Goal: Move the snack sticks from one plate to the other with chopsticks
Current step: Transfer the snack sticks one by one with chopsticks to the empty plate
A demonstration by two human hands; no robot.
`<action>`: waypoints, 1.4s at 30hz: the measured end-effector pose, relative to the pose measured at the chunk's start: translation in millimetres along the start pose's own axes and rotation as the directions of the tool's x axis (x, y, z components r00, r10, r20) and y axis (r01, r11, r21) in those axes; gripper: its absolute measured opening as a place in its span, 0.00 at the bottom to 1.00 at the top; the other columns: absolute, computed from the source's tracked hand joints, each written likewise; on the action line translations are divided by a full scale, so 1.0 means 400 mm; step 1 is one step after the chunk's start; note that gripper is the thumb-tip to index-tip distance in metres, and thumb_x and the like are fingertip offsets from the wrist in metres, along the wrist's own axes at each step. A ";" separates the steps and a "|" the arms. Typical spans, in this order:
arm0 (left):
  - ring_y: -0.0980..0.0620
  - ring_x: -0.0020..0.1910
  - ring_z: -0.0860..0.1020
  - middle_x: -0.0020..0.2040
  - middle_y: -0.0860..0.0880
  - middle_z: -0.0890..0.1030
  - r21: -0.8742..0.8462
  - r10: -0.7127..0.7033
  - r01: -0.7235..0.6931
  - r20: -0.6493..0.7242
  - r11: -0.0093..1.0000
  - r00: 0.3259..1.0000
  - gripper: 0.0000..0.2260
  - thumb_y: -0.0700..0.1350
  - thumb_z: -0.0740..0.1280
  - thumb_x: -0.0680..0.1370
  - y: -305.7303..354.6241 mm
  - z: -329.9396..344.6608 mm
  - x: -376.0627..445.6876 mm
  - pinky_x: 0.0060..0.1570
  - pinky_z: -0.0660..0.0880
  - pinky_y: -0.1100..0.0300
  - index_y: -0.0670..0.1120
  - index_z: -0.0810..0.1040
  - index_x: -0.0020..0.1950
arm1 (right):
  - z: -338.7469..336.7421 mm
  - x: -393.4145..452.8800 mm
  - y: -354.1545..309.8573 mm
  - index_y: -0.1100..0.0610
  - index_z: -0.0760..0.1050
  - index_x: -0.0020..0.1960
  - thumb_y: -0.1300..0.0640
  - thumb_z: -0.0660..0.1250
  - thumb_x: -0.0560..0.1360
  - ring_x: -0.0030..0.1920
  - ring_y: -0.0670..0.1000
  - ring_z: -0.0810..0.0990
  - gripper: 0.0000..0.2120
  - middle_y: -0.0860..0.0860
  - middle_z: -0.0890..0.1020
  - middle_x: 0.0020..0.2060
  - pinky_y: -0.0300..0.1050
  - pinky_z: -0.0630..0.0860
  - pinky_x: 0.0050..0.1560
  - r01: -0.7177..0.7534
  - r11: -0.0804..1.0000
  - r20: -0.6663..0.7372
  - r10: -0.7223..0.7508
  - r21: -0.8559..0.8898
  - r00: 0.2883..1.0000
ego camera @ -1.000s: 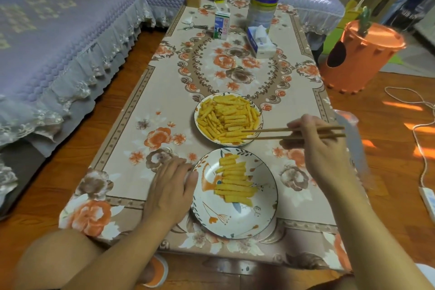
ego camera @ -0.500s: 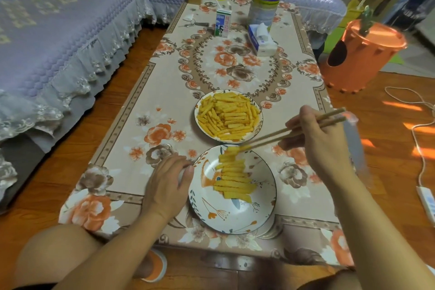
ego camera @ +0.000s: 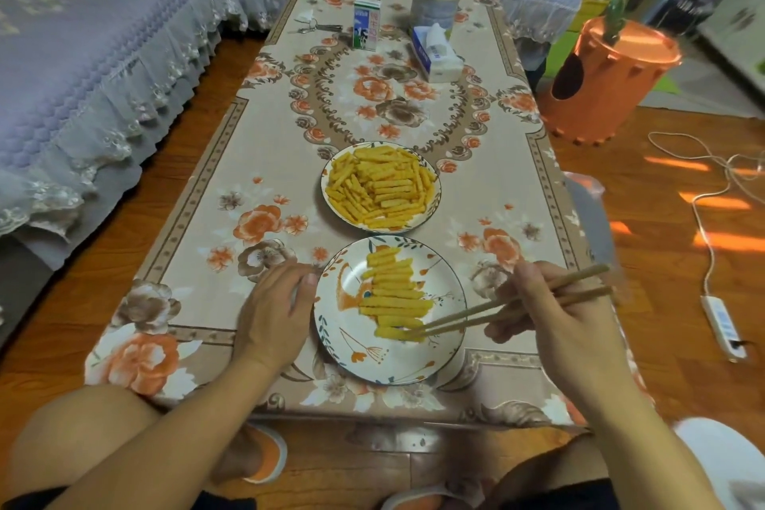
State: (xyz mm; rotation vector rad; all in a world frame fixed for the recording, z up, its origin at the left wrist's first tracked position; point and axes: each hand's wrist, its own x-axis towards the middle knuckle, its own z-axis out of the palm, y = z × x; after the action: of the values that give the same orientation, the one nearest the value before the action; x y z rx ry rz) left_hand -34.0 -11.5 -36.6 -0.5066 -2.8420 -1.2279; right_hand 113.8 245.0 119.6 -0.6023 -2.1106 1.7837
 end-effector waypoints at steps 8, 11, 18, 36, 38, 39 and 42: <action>0.47 0.66 0.75 0.60 0.51 0.82 0.010 0.019 -0.019 -0.004 1.000 1.000 0.25 0.60 0.49 0.82 -0.008 0.003 0.001 0.61 0.74 0.49 0.49 0.81 0.60 | 0.023 0.086 0.007 0.67 0.79 0.46 0.54 0.60 0.83 0.31 0.59 0.85 0.19 0.65 0.82 0.34 0.45 0.83 0.33 0.038 0.999 -0.042 -0.037 0.035 0.998; 0.48 0.67 0.74 0.60 0.51 0.82 0.035 0.023 -0.022 -0.009 0.999 1.000 0.25 0.60 0.49 0.82 -0.013 0.006 0.003 0.62 0.73 0.51 0.49 0.82 0.59 | 0.035 0.188 -0.009 0.64 0.80 0.49 0.54 0.57 0.86 0.36 0.57 0.86 0.18 0.63 0.83 0.39 0.41 0.83 0.37 0.095 0.995 -0.033 -0.095 -0.011 0.995; 0.49 0.67 0.75 0.59 0.51 0.82 0.030 0.002 -0.001 -0.025 1.000 1.000 0.24 0.60 0.52 0.81 -0.013 0.007 0.004 0.63 0.73 0.52 0.48 0.82 0.59 | 0.086 0.330 0.000 0.64 0.81 0.49 0.50 0.60 0.85 0.34 0.58 0.86 0.19 0.63 0.84 0.36 0.51 0.85 0.38 0.120 0.975 0.064 -0.110 -0.188 0.992; 0.47 0.69 0.73 0.61 0.48 0.82 -0.010 -0.005 0.004 -0.030 1.000 1.000 0.27 0.60 0.51 0.80 -0.003 0.003 0.004 0.64 0.70 0.53 0.47 0.83 0.59 | 0.045 0.217 -0.040 0.66 0.79 0.45 0.51 0.57 0.86 0.30 0.63 0.84 0.23 0.70 0.81 0.35 0.55 0.84 0.34 0.055 0.994 -0.007 -0.056 -0.090 0.998; 0.47 0.69 0.73 0.62 0.48 0.82 -0.004 -0.014 0.014 -0.026 1.000 1.000 0.26 0.61 0.51 0.80 -0.002 0.003 0.004 0.64 0.70 0.52 0.47 0.82 0.59 | 0.040 0.199 -0.039 0.68 0.78 0.45 0.51 0.56 0.86 0.29 0.62 0.84 0.24 0.68 0.81 0.33 0.51 0.83 0.31 0.008 0.998 0.007 -0.008 -0.056 1.000; 0.47 0.69 0.73 0.62 0.49 0.82 0.002 -0.016 0.017 -0.024 1.000 1.000 0.26 0.61 0.51 0.80 -0.003 0.003 0.004 0.63 0.71 0.52 0.48 0.82 0.58 | 0.034 0.185 -0.041 0.69 0.78 0.44 0.51 0.56 0.86 0.28 0.61 0.83 0.24 0.66 0.81 0.31 0.50 0.83 0.30 -0.020 0.999 0.026 0.021 -0.037 0.999; 0.48 0.70 0.73 0.61 0.50 0.82 0.022 -0.009 0.009 -0.013 1.000 1.000 0.25 0.61 0.50 0.80 -0.008 0.005 0.004 0.63 0.72 0.51 0.49 0.82 0.58 | 0.018 0.129 -0.043 0.70 0.77 0.43 0.51 0.57 0.85 0.27 0.62 0.82 0.25 0.68 0.79 0.30 0.53 0.81 0.30 -0.101 0.993 0.098 0.108 -0.068 0.989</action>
State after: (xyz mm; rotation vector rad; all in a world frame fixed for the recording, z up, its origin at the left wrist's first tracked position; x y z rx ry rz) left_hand -36.4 -11.8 -39.8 -0.4832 -2.8470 -1.1946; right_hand 63.8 262.4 133.5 -0.6629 -2.2489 1.8456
